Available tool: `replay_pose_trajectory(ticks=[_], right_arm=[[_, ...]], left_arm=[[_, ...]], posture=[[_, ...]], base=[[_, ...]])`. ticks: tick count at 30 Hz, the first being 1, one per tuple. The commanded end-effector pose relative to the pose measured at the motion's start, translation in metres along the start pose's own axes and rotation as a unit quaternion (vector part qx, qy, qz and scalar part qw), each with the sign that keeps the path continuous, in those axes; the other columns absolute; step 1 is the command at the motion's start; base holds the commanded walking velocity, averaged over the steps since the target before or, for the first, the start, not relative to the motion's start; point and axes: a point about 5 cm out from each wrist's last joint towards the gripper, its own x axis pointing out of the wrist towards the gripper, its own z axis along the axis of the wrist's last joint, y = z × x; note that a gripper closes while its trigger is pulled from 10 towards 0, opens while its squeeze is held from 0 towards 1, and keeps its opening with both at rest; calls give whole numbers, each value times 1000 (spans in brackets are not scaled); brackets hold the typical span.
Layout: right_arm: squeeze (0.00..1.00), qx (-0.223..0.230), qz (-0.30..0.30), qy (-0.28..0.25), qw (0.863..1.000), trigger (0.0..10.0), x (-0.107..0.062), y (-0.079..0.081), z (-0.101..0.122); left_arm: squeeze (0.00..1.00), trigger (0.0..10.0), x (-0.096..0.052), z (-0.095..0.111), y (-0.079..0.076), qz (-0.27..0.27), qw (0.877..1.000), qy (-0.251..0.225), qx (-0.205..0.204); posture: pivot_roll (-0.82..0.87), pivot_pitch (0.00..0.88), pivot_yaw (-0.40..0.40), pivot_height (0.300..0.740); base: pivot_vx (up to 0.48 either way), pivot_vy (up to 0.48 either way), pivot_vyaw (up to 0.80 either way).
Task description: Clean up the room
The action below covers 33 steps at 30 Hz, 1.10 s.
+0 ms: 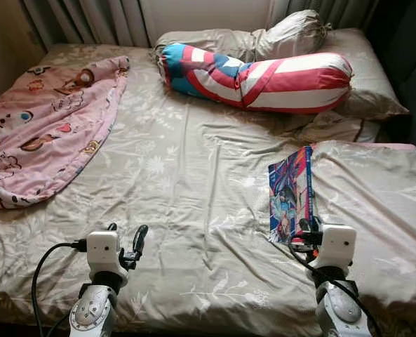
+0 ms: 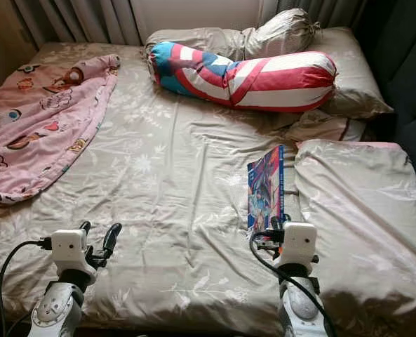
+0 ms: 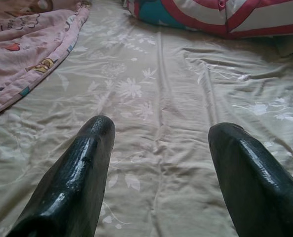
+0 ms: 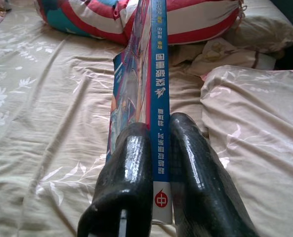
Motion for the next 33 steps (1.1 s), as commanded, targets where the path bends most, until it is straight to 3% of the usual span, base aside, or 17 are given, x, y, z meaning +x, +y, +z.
replay_pose_trajectory(ticks=[1,16,21,33], right_arm=[[0,-2,-1,-22,1000,10000,0,-1,7],[0,6,19,-10,1000,10000,0,3,6],[0,11,26,-29,999,10000,-2,5,9],[0,2,26,-2,1000,10000,-1,4,2]], left_arm=[[0,10000,-3,-2,1,1,1000,7,0],[0,10000,-2,0,1,5,1000,2,1],[0,10000,-3,-1,-1,3,1000,3,0],[0,10000,-4,-3,-2,0,1000,5,-1]], posture=[[-27,204,-17,696],[-28,201,-17,691],[-28,191,-19,676],[-25,183,-21,671]], base=[[0,0,0],[0,0,0],[0,0,0],[0,0,0]])
